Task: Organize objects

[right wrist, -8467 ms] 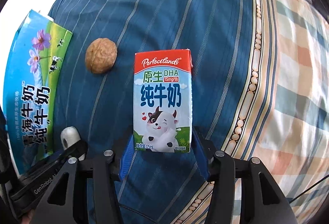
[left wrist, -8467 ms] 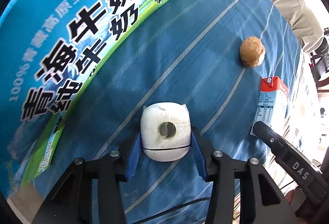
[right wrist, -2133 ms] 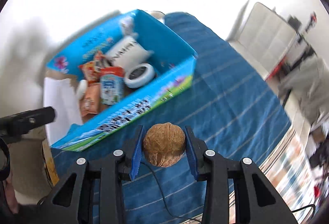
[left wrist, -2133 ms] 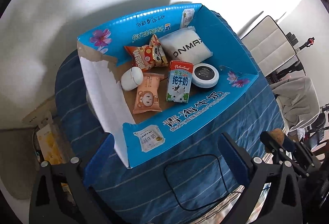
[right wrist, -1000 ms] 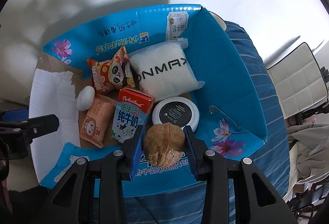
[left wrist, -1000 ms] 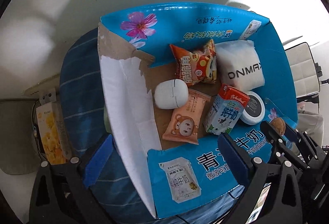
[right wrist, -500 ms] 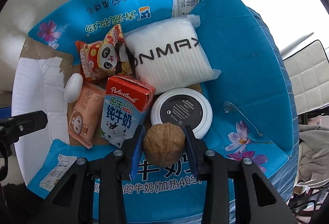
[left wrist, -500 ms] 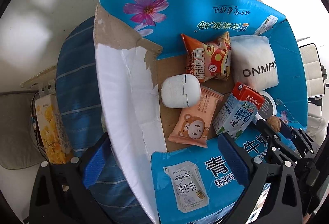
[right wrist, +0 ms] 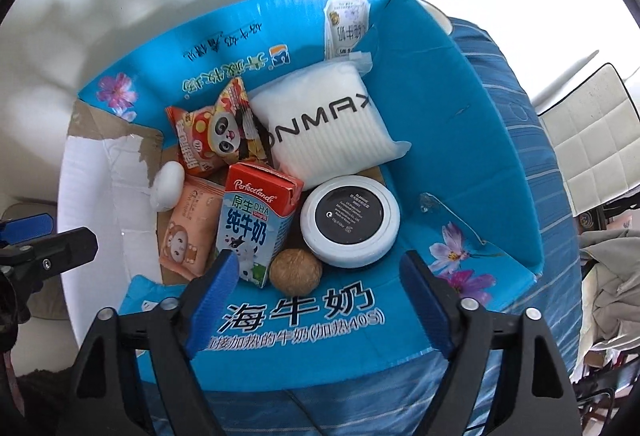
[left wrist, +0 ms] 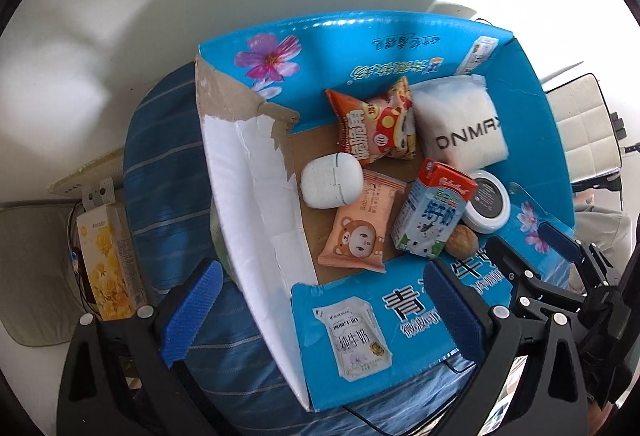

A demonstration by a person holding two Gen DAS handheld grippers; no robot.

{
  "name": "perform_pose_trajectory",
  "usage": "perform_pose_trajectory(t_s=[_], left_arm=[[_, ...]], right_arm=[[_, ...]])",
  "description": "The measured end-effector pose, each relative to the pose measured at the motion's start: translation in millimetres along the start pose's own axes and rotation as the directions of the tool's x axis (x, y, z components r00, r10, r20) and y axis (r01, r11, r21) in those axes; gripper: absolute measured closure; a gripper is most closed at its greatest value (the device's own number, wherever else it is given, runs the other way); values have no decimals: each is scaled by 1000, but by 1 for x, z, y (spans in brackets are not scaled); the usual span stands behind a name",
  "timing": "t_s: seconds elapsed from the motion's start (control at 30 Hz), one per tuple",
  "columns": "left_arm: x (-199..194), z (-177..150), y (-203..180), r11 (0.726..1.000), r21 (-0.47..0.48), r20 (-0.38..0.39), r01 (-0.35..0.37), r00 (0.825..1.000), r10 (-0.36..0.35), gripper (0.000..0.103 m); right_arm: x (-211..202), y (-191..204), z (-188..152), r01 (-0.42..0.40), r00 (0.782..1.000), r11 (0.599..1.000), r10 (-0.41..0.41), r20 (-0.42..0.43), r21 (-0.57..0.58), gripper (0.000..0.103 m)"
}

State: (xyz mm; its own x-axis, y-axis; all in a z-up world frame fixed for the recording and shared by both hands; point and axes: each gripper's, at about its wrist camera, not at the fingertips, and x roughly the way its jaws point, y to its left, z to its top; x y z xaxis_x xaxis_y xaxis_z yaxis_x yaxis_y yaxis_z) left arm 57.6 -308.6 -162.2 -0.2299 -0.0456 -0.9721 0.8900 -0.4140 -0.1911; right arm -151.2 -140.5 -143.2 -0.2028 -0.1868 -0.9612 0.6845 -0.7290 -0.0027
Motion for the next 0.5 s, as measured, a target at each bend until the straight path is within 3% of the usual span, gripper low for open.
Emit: perform_pose_trajectory(t_s=[0.27, 0.5], left_arm=[[-61, -28, -16, 990, 144, 87, 6, 996, -19, 0], [-151, -71, -29, 932, 358, 268, -59, 962, -42, 0]], right_arm=[[-72, -4, -26, 27, 997, 994, -35, 75, 108, 3], [-170, 7, -83, 14, 983, 953, -69, 172, 302, 0]])
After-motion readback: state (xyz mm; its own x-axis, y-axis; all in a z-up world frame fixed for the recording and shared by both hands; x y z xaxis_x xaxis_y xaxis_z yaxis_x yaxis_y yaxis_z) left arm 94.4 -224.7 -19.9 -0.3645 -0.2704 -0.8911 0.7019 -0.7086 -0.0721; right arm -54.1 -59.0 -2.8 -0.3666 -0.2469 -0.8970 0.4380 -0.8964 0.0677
